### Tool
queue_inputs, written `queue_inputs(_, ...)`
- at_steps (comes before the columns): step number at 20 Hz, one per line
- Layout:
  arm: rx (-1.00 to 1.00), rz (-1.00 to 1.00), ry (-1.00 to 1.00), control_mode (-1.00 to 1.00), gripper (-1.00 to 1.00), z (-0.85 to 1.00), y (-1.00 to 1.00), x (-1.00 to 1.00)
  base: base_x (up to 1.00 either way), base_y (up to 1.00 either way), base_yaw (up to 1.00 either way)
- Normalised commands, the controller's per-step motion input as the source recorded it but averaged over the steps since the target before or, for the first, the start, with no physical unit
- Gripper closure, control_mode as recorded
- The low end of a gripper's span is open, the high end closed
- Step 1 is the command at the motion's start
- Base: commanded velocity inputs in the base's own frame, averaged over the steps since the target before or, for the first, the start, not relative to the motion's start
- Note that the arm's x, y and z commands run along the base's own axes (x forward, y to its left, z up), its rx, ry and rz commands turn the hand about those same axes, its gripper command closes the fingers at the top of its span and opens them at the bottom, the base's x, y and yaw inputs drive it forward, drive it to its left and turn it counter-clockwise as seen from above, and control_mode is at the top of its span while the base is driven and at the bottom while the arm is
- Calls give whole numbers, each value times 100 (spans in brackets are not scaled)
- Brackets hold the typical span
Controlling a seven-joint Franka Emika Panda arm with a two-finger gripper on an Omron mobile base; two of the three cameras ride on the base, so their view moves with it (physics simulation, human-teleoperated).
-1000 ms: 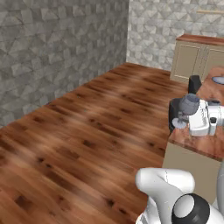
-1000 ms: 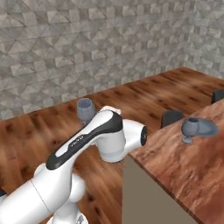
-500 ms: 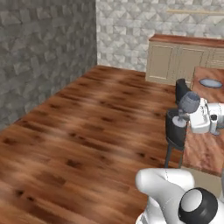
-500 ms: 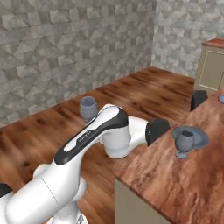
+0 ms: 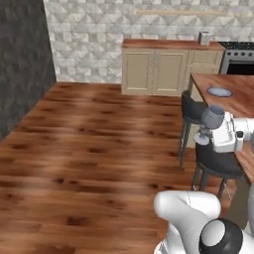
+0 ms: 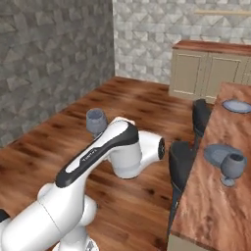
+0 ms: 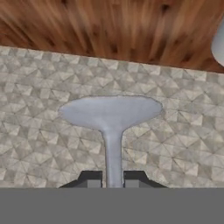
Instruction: Retrieve the wine glasses from the counter and place one next to each plate.
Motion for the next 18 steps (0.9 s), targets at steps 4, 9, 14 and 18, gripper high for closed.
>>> queue_inputs(4, 0, 0, 0, 100, 100, 0, 0, 0, 95, 100, -52)
queue_inputs(9, 0, 0, 0, 100, 100, 0, 0, 0, 92, 100, -51)
queue_inputs(14, 0, 0, 0, 100, 100, 0, 0, 0, 90, 100, -53)
queue_inputs(18, 0, 0, 0, 100, 100, 0, 0, 0, 86, 100, -53)
